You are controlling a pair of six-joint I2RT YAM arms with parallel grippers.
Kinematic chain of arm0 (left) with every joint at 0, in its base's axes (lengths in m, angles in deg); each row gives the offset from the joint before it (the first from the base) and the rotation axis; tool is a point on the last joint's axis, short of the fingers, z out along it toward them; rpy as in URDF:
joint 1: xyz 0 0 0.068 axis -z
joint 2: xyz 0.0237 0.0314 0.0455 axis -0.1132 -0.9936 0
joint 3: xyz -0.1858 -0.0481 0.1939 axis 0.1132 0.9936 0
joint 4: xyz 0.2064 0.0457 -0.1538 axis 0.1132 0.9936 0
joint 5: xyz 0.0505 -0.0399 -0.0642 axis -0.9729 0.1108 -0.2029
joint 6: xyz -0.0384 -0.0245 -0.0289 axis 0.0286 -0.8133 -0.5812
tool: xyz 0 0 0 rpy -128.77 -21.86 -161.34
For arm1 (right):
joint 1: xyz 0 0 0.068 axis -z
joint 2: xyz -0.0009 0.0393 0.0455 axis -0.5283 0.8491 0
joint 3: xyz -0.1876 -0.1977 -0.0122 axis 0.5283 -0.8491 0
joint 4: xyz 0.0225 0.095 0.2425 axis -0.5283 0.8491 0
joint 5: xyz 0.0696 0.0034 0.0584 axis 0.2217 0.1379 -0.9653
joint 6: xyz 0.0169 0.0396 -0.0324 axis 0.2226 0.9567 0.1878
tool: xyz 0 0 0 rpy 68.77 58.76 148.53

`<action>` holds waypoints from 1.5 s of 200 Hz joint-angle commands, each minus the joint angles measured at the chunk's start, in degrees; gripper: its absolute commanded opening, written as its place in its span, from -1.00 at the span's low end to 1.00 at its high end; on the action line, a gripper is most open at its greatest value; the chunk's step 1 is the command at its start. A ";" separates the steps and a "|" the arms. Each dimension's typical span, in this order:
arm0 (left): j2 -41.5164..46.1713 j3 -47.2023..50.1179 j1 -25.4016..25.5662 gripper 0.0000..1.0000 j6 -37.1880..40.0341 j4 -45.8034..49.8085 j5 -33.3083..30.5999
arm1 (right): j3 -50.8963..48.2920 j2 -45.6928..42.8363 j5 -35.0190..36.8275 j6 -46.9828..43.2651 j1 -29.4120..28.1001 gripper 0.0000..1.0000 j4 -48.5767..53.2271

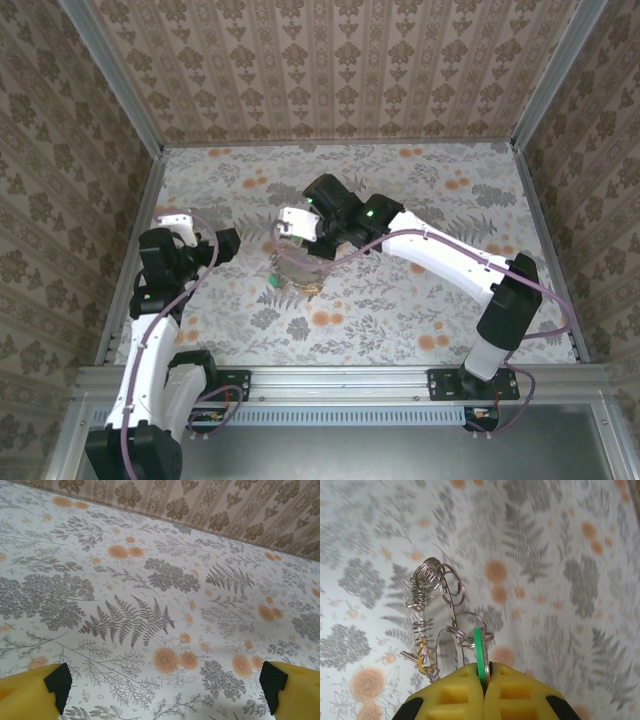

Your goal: Put the keys on the keyring

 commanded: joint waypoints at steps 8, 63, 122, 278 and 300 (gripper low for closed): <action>-1.26 0.65 -0.33 0.99 0.46 -0.87 4.32 | -4.82 -1.35 -0.76 2.09 5.92 -1.00 -1.76; -3.27 1.71 -0.33 1.00 1.16 -2.77 2.19 | -16.77 -3.93 0.90 -2.77 18.43 -1.00 -3.17; -9.05 1.80 -0.16 1.00 2.94 -5.82 -2.41 | -26.64 -2.14 11.25 -9.77 27.17 -1.00 -8.26; -11.31 10.18 4.34 1.00 15.33 -16.49 -31.25 | -40.59 -18.28 9.53 13.74 43.07 -0.17 -29.63; -11.06 12.42 4.53 1.00 20.14 -22.22 -28.96 | -51.38 -29.35 0.37 23.32 45.08 0.39 -46.19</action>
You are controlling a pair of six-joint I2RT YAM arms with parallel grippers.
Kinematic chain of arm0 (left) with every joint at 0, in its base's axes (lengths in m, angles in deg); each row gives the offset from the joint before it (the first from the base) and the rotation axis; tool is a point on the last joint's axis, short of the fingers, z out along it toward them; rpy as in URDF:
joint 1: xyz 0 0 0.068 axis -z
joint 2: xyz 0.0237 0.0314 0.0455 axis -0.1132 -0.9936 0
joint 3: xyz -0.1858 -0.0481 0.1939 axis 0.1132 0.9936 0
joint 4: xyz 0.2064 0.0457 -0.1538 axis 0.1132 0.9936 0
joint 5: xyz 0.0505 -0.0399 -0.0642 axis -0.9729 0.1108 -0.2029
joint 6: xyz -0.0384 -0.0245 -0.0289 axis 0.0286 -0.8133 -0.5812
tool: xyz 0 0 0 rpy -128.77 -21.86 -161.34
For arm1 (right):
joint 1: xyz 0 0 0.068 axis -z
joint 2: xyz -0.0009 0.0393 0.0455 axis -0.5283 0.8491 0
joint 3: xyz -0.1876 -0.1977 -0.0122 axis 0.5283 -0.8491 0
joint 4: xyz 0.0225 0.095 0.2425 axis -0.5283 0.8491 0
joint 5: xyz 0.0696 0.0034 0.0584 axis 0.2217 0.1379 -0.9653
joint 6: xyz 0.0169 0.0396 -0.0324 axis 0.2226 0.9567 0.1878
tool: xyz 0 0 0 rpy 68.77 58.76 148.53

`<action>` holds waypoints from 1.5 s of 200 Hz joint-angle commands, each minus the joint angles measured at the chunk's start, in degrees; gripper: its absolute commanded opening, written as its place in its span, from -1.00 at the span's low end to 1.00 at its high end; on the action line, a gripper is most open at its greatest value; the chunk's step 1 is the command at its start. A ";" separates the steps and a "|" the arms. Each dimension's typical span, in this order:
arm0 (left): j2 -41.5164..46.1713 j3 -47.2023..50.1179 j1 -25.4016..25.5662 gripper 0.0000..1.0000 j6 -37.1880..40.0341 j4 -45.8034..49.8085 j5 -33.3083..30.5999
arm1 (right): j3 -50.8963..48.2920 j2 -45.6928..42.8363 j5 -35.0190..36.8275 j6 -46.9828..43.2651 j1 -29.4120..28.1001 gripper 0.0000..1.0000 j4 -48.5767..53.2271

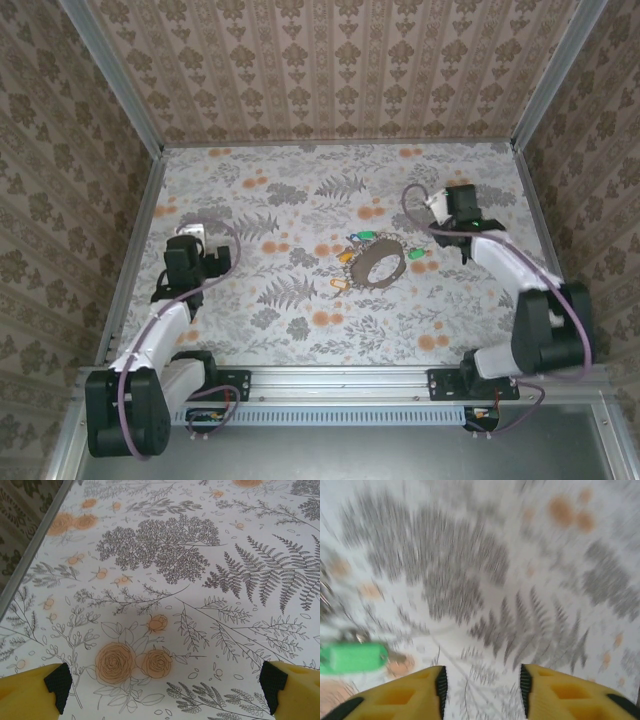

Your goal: Put the keys on the keyring

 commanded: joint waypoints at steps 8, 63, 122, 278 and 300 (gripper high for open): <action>0.52 1.73 0.67 1.00 6.61 -9.70 0.40 | -11.95 -12.59 -13.93 15.42 1.77 0.98 -23.53; -9.31 3.90 0.43 1.00 9.91 -24.48 9.15 | -28.67 -20.08 -11.57 18.14 4.07 0.99 -36.51; -20.01 1.52 -2.86 1.00 8.20 -36.76 13.44 | -30.79 1.34 -17.38 24.84 7.06 0.99 -65.82; -32.56 -0.69 -0.87 1.00 4.07 -46.31 4.00 | -26.01 9.98 0.58 25.72 2.42 0.99 -63.13; -32.48 -0.59 -0.72 1.00 4.32 -46.41 4.01 | -25.63 10.09 -0.11 25.27 2.25 0.99 -62.66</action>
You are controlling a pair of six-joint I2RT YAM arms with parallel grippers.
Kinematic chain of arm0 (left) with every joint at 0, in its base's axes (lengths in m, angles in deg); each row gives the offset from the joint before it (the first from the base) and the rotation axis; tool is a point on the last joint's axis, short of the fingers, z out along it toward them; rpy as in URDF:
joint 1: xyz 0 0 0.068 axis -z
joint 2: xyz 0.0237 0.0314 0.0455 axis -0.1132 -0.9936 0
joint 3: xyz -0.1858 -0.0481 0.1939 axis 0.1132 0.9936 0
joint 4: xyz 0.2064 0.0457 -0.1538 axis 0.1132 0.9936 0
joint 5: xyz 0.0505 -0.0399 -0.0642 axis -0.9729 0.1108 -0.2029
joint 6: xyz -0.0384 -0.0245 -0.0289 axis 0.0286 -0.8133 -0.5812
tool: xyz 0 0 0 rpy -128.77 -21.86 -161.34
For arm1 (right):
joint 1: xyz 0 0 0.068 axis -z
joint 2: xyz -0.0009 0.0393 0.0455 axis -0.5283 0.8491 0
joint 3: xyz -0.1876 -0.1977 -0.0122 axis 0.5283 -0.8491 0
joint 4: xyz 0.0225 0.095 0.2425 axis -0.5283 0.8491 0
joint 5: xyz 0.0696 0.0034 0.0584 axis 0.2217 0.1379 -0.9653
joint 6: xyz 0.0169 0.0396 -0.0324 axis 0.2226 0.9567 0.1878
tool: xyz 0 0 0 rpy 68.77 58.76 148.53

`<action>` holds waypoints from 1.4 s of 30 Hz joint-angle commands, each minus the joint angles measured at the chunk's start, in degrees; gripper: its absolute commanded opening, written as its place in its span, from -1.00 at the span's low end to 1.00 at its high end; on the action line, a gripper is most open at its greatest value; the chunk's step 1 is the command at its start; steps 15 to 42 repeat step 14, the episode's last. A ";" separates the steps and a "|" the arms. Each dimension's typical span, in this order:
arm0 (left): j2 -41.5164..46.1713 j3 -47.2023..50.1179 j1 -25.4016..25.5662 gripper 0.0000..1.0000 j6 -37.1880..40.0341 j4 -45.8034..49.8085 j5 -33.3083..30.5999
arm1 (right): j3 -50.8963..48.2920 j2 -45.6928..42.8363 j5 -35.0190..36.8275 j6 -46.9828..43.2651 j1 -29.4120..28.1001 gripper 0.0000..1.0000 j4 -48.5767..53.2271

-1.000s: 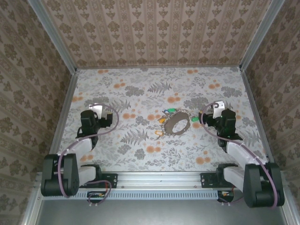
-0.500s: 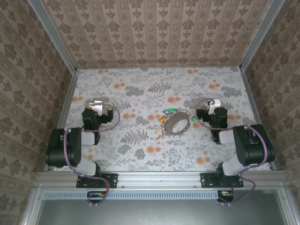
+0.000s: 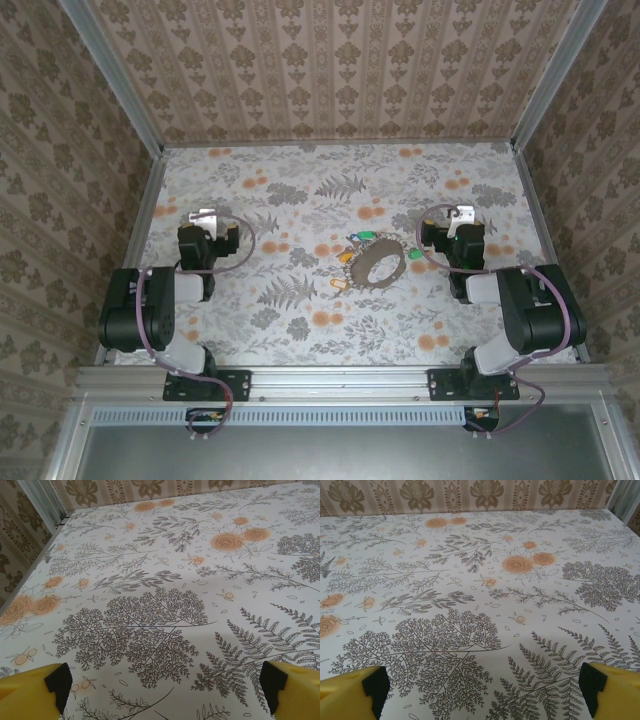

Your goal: Put the keys on the keyring

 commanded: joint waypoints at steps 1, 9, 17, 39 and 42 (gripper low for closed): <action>0.79 -0.46 -0.17 1.00 -0.96 -0.13 -0.58 | 1.54 -0.05 0.47 0.38 -0.34 0.99 0.88; 0.78 -0.46 -0.16 1.00 -0.97 -0.14 -0.56 | 1.98 0.13 -0.05 0.38 -0.17 0.99 1.74; 0.84 -0.30 0.08 1.00 -0.46 -0.20 -0.23 | 1.31 -0.28 0.05 0.36 -0.18 0.99 0.82; 0.84 -0.30 0.08 1.00 -0.46 -0.20 -0.23 | 1.31 -0.28 0.05 0.36 -0.18 0.99 0.82; 0.84 -0.30 0.08 1.00 -0.46 -0.20 -0.23 | 1.31 -0.28 0.05 0.36 -0.18 0.99 0.82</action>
